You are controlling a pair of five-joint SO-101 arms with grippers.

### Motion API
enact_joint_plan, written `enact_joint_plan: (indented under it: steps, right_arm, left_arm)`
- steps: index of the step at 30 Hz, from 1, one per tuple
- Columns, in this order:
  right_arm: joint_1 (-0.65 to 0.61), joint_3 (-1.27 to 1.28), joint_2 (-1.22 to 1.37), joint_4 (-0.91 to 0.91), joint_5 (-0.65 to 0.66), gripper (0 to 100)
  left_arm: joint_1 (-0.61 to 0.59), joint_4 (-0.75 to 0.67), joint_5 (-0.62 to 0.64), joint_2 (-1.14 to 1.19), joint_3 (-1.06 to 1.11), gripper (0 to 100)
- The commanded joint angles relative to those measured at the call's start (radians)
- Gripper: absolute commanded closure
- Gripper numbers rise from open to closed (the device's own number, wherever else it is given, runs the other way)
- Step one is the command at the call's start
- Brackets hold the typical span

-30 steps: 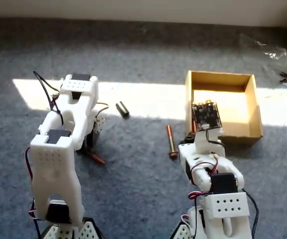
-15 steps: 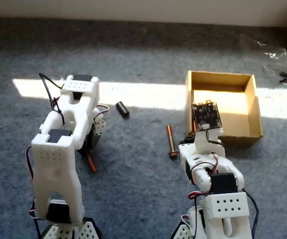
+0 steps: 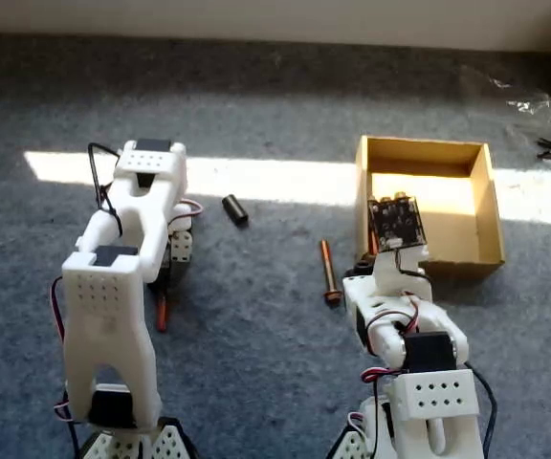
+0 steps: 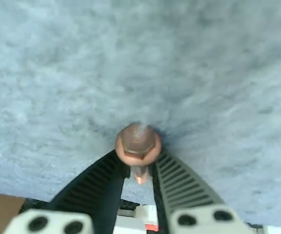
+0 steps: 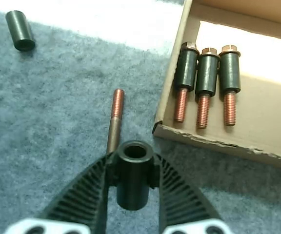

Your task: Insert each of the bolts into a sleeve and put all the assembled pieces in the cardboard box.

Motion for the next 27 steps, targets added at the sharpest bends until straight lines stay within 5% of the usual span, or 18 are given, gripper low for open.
enact_joint_plan:
  steps: [1,10,27]
  right_arm:
    - [0.012,-0.005,-0.016,-0.027,0.011,99.5]
    - [0.012,-0.005,-0.016,-0.027,0.011,99.5]
    - [0.008,-0.005,-0.016,-0.027,0.046,99.5]
  left_arm:
    - [-0.005,-0.002,-0.138,0.002,-0.067,93]
    - [-0.005,0.0,-0.262,-0.005,-0.183,94]
    - [0.012,0.003,-0.261,-0.15,-0.119,93]
